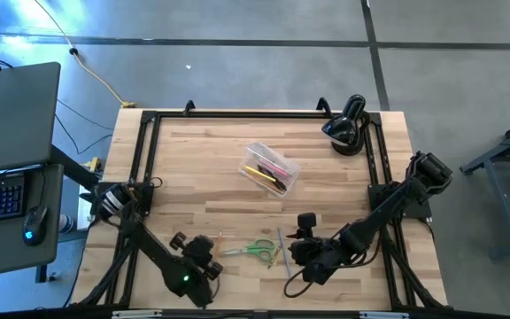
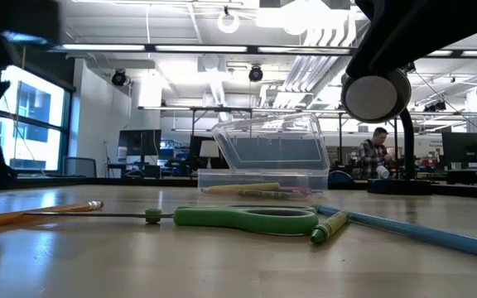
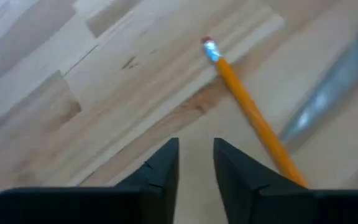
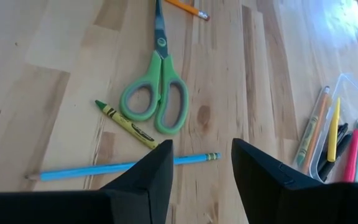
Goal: Pick & place school supplies into a supply box
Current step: Put the left green crayon into the supply box
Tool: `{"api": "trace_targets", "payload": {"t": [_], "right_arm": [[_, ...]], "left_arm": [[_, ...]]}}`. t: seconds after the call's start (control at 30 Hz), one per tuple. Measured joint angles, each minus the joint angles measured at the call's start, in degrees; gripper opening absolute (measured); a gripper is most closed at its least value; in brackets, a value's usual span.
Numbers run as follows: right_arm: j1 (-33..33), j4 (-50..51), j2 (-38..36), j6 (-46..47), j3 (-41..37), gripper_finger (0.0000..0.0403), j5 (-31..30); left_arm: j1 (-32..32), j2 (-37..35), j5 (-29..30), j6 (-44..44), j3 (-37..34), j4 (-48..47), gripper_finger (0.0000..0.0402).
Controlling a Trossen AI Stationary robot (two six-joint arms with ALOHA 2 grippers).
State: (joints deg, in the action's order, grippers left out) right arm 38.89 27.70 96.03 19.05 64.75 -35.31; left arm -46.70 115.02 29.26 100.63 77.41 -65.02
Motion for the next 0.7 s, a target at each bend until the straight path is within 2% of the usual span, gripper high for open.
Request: {"api": "trace_targets", "payload": {"t": [0.1, 0.2, 0.33, 0.4, 0.5, 0.6, 0.7], "right_arm": [[0.0, -0.3, 0.0, 0.0, 0.0, 0.0142, 0.1], [0.0, -0.6, 0.0, 0.1, 0.0, 0.0142, 0.9], [-0.2, -1.2, 0.0, 0.0, 0.0, 0.0142, 1.3], [-0.3, -1.4, 0.0, 0.0, 0.0, 0.0142, 1.3], [-0.6, -1.5, 0.0, -0.6, 0.0, 0.0142, 1.3], [-0.7, -1.8, 0.0, -2.0, 0.0, 0.0142, 1.3], [-0.7, -2.2, 0.0, -3.5, 0.0, 0.0142, 1.3]], "left_arm": [[2.0, -2.6, -5.0, -10.2, 3.2, -3.0, 0.0161], [2.5, -5.3, -11.5, -20.8, 8.0, -6.6, 0.0172], [0.9, -8.5, -16.4, -26.7, 15.8, -10.0, 0.0174], [-0.3, -9.1, -19.8, -26.8, 19.2, -11.6, 0.0174], [-3.0, -9.0, -22.7, -22.1, 21.3, -14.8, 0.0174], [-6.1, -8.6, -24.4, -16.3, 19.7, -14.3, 0.0174], [-8.4, -7.2, -31.0, -11.8, 16.9, -14.7, 0.0174]]}}
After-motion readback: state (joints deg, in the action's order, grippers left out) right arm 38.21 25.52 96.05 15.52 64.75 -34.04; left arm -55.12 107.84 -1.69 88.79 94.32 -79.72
